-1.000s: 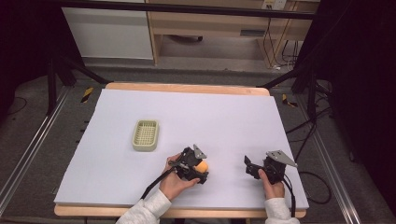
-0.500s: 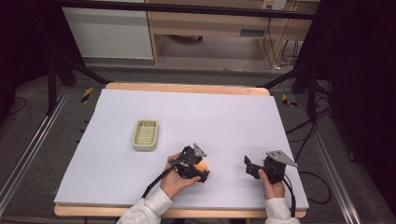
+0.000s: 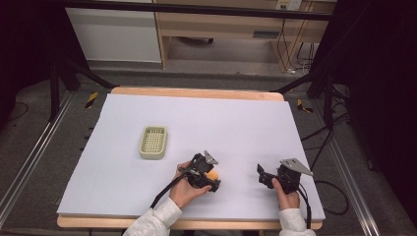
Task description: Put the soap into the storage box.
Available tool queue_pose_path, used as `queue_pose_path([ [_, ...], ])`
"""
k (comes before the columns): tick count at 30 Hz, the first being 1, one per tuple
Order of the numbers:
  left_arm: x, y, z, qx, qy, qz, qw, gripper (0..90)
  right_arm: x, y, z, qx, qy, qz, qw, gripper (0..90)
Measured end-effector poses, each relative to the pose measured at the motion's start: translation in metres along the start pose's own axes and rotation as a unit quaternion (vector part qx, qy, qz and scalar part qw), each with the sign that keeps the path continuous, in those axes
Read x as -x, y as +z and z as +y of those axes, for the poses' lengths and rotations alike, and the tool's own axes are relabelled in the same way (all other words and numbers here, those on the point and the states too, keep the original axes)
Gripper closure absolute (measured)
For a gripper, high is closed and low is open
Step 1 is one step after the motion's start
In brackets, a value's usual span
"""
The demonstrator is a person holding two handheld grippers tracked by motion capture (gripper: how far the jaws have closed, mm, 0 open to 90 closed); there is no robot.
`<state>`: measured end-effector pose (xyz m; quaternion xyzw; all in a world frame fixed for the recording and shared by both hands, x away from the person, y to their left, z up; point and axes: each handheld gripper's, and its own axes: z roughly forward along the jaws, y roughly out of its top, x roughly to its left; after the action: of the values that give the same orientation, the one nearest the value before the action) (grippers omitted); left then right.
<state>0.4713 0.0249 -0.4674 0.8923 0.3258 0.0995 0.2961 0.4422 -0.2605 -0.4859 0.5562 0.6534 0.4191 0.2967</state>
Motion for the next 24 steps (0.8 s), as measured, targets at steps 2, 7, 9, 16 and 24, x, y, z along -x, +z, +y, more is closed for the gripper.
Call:
queue_pose_path([
  [2,-0.0001,-0.0001,-0.0001,0.005,0.000,-0.001,1.0000,24.7,0.0000,0.0000,0.0000,0.000,0.000,0.000,1.0000,3.0],
  [7,-0.0015,0.0000,0.0010,0.009,-0.002,-0.006,0.9999,24.6,-0.0001,0.0000,0.0000,0.000,0.001,0.000,1.0000,3.0],
  [9,-0.0020,-0.0002,0.0024,0.013,-0.004,-0.005,0.9999,24.5,-0.0002,0.0000,0.0001,0.000,0.000,0.000,1.0000,3.0],
  [16,-0.0021,-0.0016,0.0040,0.010,-0.003,-0.009,0.9999,27.0,-0.0003,0.0000,0.0001,-0.002,0.001,-0.001,1.0000,3.0],
  [24,0.0009,0.0031,0.0012,-0.002,0.008,0.002,1.0000,24.2,-0.0004,0.0002,0.0000,0.001,-0.001,0.000,1.0000,3.0],
])
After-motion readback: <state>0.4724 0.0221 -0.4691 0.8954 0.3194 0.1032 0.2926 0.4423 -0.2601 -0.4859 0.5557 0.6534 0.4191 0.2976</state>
